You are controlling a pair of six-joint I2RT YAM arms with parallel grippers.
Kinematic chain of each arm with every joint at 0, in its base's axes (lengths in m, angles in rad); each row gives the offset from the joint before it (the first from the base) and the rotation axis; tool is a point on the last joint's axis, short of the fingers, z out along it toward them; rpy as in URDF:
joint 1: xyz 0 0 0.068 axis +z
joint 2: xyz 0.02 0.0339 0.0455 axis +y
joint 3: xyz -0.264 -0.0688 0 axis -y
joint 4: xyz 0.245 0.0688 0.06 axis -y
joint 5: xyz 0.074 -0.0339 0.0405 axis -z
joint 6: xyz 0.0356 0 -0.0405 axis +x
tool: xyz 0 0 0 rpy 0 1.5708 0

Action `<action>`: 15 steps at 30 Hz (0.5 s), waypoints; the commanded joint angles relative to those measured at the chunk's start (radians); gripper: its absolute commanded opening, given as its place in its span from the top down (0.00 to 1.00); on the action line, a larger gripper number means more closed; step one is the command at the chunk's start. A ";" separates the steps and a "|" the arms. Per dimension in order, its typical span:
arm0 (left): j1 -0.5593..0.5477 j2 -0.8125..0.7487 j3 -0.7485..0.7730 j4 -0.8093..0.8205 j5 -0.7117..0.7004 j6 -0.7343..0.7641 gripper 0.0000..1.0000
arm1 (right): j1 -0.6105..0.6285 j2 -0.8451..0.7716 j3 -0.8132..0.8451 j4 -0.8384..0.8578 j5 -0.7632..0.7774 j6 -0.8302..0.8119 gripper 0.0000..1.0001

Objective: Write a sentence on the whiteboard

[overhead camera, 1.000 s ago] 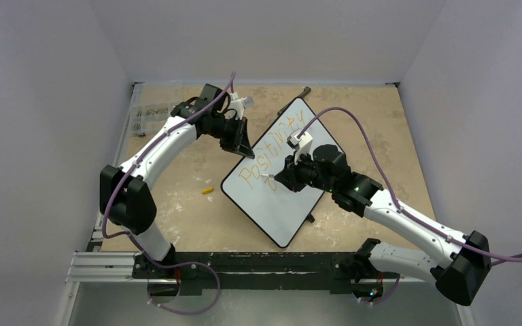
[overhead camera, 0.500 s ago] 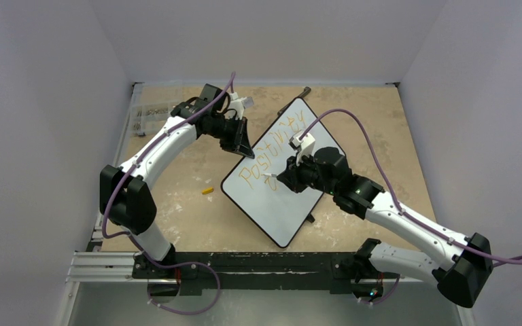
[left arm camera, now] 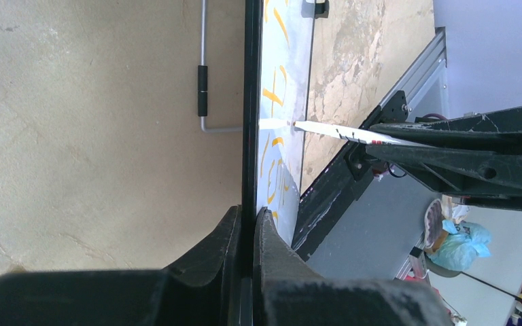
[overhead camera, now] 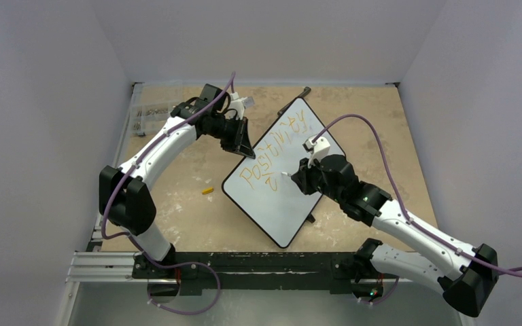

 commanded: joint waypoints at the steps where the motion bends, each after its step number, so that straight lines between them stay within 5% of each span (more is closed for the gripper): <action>1: 0.004 -0.038 0.002 0.039 -0.068 0.003 1.00 | -0.003 -0.001 0.001 0.024 0.032 0.030 1.00; 15: 0.003 -0.040 0.002 0.040 -0.067 0.002 1.00 | -0.003 0.053 0.042 0.118 -0.017 -0.006 1.00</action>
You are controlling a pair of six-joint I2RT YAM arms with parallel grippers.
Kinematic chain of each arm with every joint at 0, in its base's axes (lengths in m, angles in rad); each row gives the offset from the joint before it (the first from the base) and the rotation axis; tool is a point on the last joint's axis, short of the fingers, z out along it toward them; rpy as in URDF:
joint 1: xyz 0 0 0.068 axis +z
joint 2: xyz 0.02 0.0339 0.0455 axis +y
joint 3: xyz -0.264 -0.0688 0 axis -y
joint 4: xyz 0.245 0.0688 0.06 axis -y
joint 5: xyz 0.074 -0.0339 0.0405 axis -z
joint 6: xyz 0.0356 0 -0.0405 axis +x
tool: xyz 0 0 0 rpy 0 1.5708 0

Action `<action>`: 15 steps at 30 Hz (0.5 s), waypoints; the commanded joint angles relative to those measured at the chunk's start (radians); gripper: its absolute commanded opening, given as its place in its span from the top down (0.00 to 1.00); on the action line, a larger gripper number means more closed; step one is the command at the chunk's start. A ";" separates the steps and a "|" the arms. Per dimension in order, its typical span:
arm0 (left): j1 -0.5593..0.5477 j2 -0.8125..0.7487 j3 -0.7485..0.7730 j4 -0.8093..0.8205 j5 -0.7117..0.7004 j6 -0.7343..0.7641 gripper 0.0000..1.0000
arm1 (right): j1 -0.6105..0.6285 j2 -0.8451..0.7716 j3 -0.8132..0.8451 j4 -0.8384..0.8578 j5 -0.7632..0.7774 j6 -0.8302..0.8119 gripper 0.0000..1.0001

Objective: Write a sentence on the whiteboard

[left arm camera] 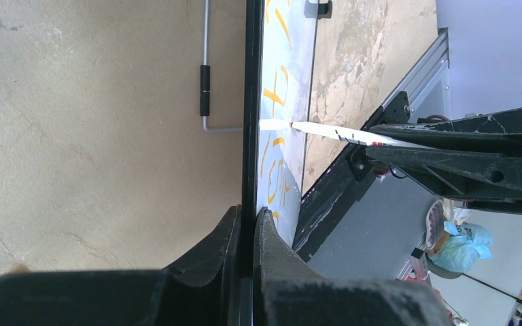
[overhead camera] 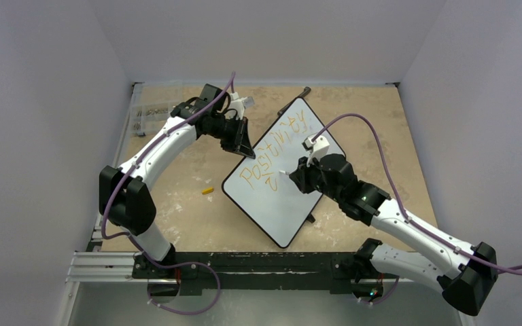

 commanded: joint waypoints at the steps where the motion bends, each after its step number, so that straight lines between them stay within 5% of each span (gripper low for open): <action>1: 0.003 -0.041 0.002 0.042 -0.063 0.001 1.00 | -0.003 0.041 0.047 0.069 -0.012 -0.017 1.00; 15: 0.004 -0.045 0.002 0.044 -0.056 -0.002 1.00 | -0.003 0.009 -0.031 0.013 -0.020 0.040 1.00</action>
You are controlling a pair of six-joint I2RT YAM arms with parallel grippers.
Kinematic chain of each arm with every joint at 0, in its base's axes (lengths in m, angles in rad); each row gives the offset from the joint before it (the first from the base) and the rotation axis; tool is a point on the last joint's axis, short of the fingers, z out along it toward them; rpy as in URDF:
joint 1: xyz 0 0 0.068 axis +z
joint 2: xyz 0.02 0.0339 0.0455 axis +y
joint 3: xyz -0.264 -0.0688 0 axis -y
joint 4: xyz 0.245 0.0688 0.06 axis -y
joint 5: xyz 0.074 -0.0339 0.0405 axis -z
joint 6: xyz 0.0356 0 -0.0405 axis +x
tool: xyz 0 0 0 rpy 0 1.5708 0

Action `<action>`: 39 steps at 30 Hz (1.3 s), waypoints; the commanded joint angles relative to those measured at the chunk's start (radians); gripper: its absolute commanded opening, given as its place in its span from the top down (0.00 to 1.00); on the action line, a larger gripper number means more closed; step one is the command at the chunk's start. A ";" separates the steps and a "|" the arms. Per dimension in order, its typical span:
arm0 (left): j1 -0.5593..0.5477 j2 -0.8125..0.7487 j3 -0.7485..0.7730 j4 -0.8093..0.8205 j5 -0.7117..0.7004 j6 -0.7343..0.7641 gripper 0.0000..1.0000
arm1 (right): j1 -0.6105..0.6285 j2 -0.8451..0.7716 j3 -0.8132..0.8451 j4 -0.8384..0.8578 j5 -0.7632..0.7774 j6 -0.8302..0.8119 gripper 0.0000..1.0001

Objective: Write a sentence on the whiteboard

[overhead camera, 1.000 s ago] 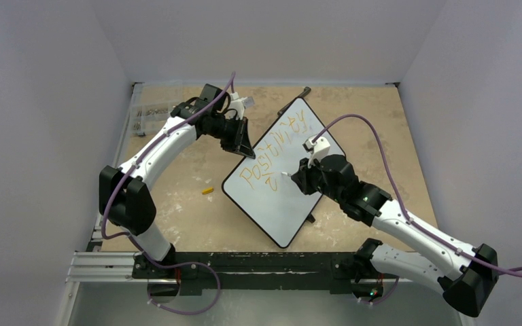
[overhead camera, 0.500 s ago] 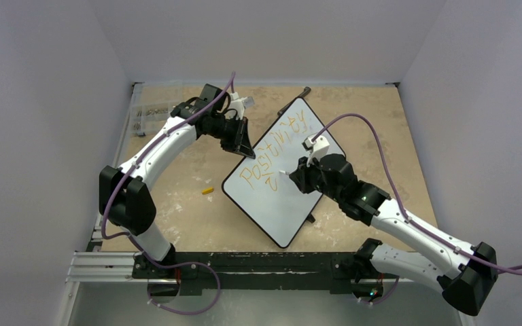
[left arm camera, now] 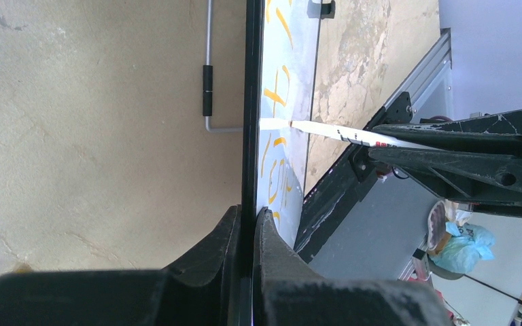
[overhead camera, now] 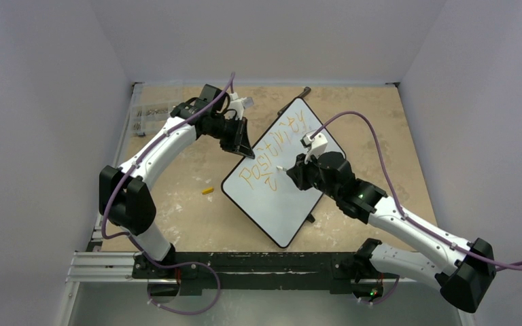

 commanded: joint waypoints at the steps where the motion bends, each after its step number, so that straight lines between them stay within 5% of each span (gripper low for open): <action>1: 0.003 -0.045 0.008 0.039 -0.054 -0.001 1.00 | -0.002 -0.034 -0.055 -0.037 -0.022 0.064 1.00; 12: 0.001 -0.048 0.008 0.039 -0.058 -0.001 1.00 | -0.002 -0.106 -0.137 -0.045 -0.030 0.162 1.00; 39: -0.001 -0.053 0.004 0.041 -0.055 -0.003 1.00 | -0.002 0.106 0.080 -0.071 0.154 0.101 1.00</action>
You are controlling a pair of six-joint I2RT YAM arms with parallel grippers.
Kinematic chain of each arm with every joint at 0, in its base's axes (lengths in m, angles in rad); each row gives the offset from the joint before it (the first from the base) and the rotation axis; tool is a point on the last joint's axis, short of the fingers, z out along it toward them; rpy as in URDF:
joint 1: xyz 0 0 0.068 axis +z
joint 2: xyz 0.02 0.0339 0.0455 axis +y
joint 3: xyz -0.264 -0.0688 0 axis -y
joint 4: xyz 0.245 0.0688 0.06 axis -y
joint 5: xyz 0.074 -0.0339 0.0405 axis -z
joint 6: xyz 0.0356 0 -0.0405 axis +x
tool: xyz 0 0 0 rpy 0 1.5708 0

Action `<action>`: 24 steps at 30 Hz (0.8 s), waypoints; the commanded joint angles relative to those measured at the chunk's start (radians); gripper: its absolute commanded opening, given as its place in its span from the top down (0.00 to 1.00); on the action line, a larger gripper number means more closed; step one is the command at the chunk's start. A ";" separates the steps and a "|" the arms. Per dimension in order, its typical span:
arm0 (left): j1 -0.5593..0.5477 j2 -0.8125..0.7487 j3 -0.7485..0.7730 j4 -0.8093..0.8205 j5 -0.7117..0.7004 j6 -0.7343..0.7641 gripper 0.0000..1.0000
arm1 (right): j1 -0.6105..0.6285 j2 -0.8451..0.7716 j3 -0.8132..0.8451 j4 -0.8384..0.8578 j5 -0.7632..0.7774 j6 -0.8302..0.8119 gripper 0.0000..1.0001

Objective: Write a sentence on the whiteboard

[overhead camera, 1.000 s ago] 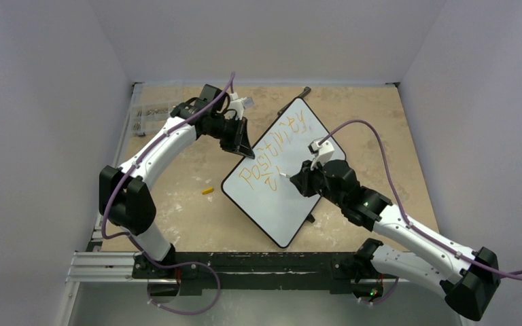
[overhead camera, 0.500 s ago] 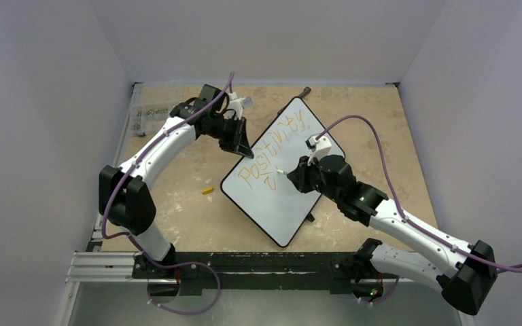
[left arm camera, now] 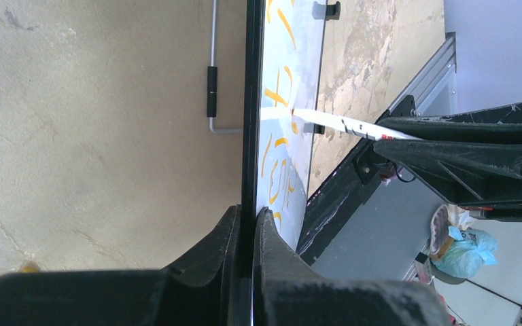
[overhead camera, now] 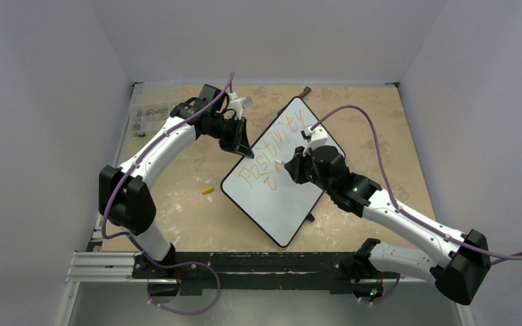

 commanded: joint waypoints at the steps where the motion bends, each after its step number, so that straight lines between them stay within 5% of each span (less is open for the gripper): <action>1: -0.006 -0.053 0.007 0.038 -0.046 -0.003 1.00 | -0.002 0.034 0.021 -0.066 0.080 -0.017 1.00; 24: -0.009 -0.063 0.005 0.034 -0.060 0.002 1.00 | -0.001 -0.128 -0.044 -0.202 0.056 -0.005 1.00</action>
